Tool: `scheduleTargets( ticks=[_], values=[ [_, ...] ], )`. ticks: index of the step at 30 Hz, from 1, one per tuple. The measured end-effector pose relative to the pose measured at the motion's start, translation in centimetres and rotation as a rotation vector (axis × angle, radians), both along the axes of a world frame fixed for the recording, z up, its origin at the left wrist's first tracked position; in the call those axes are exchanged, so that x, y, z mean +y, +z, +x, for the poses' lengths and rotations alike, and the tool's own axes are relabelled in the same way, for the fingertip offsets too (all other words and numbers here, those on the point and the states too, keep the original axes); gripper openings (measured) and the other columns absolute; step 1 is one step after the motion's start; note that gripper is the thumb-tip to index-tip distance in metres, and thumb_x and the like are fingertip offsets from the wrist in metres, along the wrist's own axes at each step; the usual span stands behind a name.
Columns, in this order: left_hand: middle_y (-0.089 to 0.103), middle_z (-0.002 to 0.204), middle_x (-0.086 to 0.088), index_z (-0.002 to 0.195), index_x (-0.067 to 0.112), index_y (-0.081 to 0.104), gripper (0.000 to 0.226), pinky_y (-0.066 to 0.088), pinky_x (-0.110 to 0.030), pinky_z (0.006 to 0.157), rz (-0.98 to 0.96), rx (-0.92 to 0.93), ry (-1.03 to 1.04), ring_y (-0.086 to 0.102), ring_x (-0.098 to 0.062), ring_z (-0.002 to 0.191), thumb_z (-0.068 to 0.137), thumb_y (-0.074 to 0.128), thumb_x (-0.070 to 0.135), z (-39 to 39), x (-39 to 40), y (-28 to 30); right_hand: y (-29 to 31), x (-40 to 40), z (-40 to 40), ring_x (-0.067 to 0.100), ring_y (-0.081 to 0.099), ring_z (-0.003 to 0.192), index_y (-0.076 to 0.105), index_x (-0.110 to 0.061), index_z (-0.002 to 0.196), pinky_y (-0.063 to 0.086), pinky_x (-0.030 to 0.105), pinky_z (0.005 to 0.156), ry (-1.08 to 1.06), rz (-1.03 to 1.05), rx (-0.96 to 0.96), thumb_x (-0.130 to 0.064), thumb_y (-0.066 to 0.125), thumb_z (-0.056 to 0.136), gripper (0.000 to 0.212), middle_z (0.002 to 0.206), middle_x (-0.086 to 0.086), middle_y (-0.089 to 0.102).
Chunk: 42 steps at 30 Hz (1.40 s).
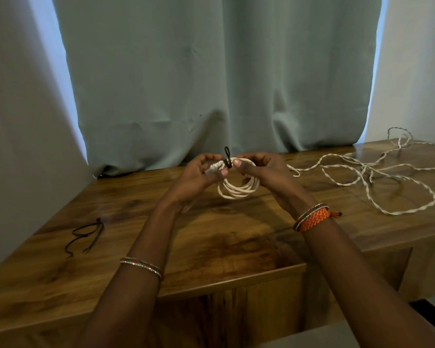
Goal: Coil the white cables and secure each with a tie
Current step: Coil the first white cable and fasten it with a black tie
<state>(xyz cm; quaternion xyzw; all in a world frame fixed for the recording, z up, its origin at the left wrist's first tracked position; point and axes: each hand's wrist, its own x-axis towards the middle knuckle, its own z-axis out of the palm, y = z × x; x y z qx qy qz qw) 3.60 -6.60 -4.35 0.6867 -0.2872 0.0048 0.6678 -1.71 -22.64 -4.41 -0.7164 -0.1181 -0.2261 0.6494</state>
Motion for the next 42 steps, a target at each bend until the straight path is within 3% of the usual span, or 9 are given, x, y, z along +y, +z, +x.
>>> scheduleTargets(
  ticks=[5, 10, 17, 23, 26, 29, 33, 38, 42],
  values=[
    [0.069, 0.096, -0.003, 0.105, 0.020, 0.052, 0.030, 0.055, -0.026, 0.072, 0.062, 0.138, -0.041, 0.067, -0.010, 0.081, 0.082, 0.068, 0.009, -0.8, -0.9, -0.5, -1.4, 0.0, 1.2, 0.020, 0.067, 0.077, 0.069, -0.001, 0.098, 0.054, 0.030, 0.067, -0.110, 0.256, 0.071, -0.022, 0.072, 0.081, 0.027, 0.092, 0.013, 0.072],
    [0.070, 0.092, -0.012, 0.099, 0.009, 0.061, 0.021, 0.056, -0.033, 0.078, -0.022, 0.218, 0.000, 0.068, -0.021, 0.082, 0.082, 0.064, -0.003, -1.1, -1.8, -0.8, -2.0, 0.7, 1.7, 0.018, 0.070, 0.080, 0.067, -0.008, 0.095, 0.057, 0.032, 0.070, -0.313, 0.068, -0.037, -0.036, 0.072, 0.080, 0.031, 0.087, 0.006, 0.073],
    [0.067, 0.081, -0.011, 0.102, -0.002, 0.059, 0.015, 0.058, -0.023, 0.055, 0.014, 0.299, 0.173, 0.069, -0.010, 0.059, 0.088, 0.055, -0.006, -2.2, 0.9, -0.6, -1.6, 0.8, -0.4, 0.019, 0.068, 0.085, 0.065, -0.006, 0.103, 0.056, 0.034, 0.081, 0.228, 0.159, 0.182, -0.014, 0.058, 0.091, 0.016, 0.095, 0.010, 0.070],
    [0.062, 0.065, -0.005, 0.078, 0.007, 0.062, 0.016, 0.049, -0.020, 0.049, 0.104, 0.137, 0.439, 0.058, -0.005, 0.048, 0.092, 0.056, 0.012, -5.7, 10.7, -1.7, -1.5, 9.7, 0.9, 0.009, 0.069, 0.062, 0.063, -0.003, 0.088, 0.054, 0.020, 0.053, 0.393, 0.166, 0.333, -0.006, 0.061, 0.088, 0.004, 0.068, 0.003, 0.071],
    [0.064, 0.060, 0.000, 0.080, 0.008, 0.066, 0.020, 0.050, -0.029, 0.061, 0.134, -0.059, 0.759, 0.058, -0.008, 0.058, 0.092, 0.057, 0.021, -7.7, 18.1, -2.8, -2.1, 16.1, 1.6, 0.009, 0.067, 0.056, 0.062, 0.003, 0.082, 0.054, 0.021, 0.049, 0.511, 0.167, 0.398, -0.003, 0.061, 0.088, 0.008, 0.063, 0.004, 0.069],
    [0.065, 0.089, -0.015, 0.111, 0.000, 0.061, 0.024, 0.051, -0.036, 0.084, 0.014, -0.114, 1.009, 0.063, -0.020, 0.083, 0.097, 0.047, 0.013, -10.3, 24.1, -3.3, -2.5, 22.0, 1.4, 0.013, 0.066, 0.061, 0.061, 0.010, 0.097, 0.055, 0.024, 0.048, 0.607, 0.168, 0.462, -0.001, 0.061, 0.087, 0.014, 0.072, 0.009, 0.067],
    [0.065, 0.108, -0.013, 0.117, 0.004, 0.061, 0.027, 0.046, -0.043, 0.101, 0.139, -0.171, 1.154, 0.062, -0.023, 0.103, 0.095, 0.046, 0.006, -11.9, 28.2, -3.6, -3.3, 27.9, 1.3, 0.024, 0.069, 0.079, 0.057, 0.010, 0.110, 0.058, 0.028, 0.055, 0.637, 0.153, 0.509, -0.009, 0.072, 0.080, 0.039, 0.095, 0.018, 0.068],
    [0.067, 0.112, -0.011, 0.116, 0.006, 0.064, 0.026, 0.047, -0.037, 0.098, 0.364, -0.134, 1.086, 0.062, -0.023, 0.105, 0.093, 0.051, 0.008, -12.8, 28.7, -4.9, -5.1, 30.2, 1.1, 0.017, 0.058, 0.060, 0.059, -0.014, 0.064, 0.043, 0.026, 0.053, 0.381, -0.332, 0.206, -0.034, 0.078, 0.074, 0.029, 0.068, 0.004, 0.064],
    [0.067, 0.094, 0.000, 0.109, 0.008, 0.068, 0.023, 0.047, -0.023, 0.074, 0.524, -0.160, 1.081, 0.061, -0.012, 0.080, 0.093, 0.052, 0.010, -12.8, 28.3, -6.4, -5.3, 29.7, 0.9, 0.018, 0.049, 0.057, 0.050, -0.013, 0.060, 0.038, 0.032, 0.058, 0.276, -0.541, 0.057, -0.042, 0.065, 0.085, 0.041, 0.061, 0.007, 0.054]
  ],
)
